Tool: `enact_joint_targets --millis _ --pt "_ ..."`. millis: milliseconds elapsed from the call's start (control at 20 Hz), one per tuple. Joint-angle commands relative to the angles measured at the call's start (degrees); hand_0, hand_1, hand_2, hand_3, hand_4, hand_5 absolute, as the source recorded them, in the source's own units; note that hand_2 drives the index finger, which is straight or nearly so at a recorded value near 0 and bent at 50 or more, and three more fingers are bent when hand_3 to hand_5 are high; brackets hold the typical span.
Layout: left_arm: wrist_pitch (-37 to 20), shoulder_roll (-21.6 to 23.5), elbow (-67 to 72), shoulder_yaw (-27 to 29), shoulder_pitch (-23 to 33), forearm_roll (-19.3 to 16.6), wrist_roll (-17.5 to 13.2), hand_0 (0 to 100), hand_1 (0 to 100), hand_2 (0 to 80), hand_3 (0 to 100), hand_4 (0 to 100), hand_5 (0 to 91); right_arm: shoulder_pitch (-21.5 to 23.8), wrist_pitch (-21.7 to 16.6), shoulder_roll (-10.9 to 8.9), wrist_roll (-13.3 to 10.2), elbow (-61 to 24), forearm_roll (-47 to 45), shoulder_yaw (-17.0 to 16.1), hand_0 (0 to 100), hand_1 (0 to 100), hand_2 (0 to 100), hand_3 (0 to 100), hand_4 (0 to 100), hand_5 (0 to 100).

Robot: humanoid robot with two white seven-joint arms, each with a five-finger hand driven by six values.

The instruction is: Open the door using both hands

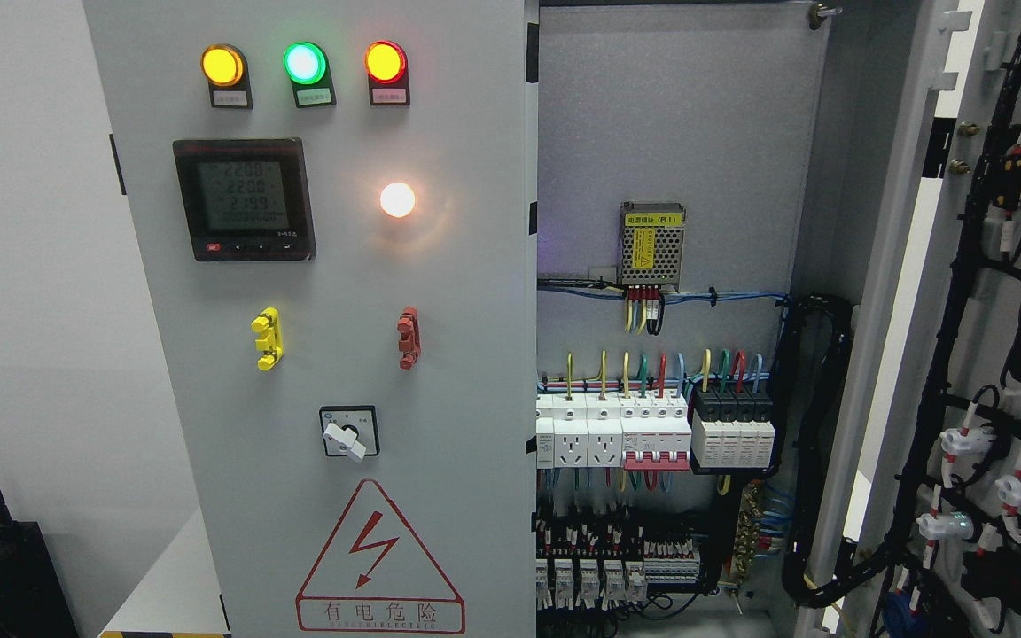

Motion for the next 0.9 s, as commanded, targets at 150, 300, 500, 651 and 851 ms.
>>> enact_joint_targets --millis 150,300,500,651,851 --pt "-0.04 -0.09 -0.83 0.39 -0.01 -1.38 -0.02 0 0 0.0 0 3 0.0 14.31 -3.69 -3.49 0.25 -30.47 -1.93 0.47 0 0 0 0 0 0" --pt "-0.12 -0.09 -0.83 0.39 -0.01 -1.38 -0.02 0 0 0.0 0 3 0.0 18.71 -5.97 -3.40 0.25 -37.33 -1.93 0.90 0 0 0 0 0 0" --pt "-0.12 -0.09 -0.92 0.39 -0.10 -1.38 -0.02 0 0 0.0 0 3 0.0 21.36 -9.91 -3.40 0.52 -43.50 -1.93 3.45 0 0 0 0 0 0" --pt "-0.12 0.00 -0.92 0.39 -0.10 -1.38 -0.02 0 0 0.0 0 3 0.0 21.53 -16.51 -4.27 1.04 -45.25 -2.02 4.07 0 0 0 0 0 0" --pt "-0.12 0.00 -0.92 0.39 -0.10 -1.38 -0.02 0 0 0.0 0 3 0.0 21.80 -20.56 -6.03 1.05 -47.72 -2.02 5.04 0 0 0 0 0 0"
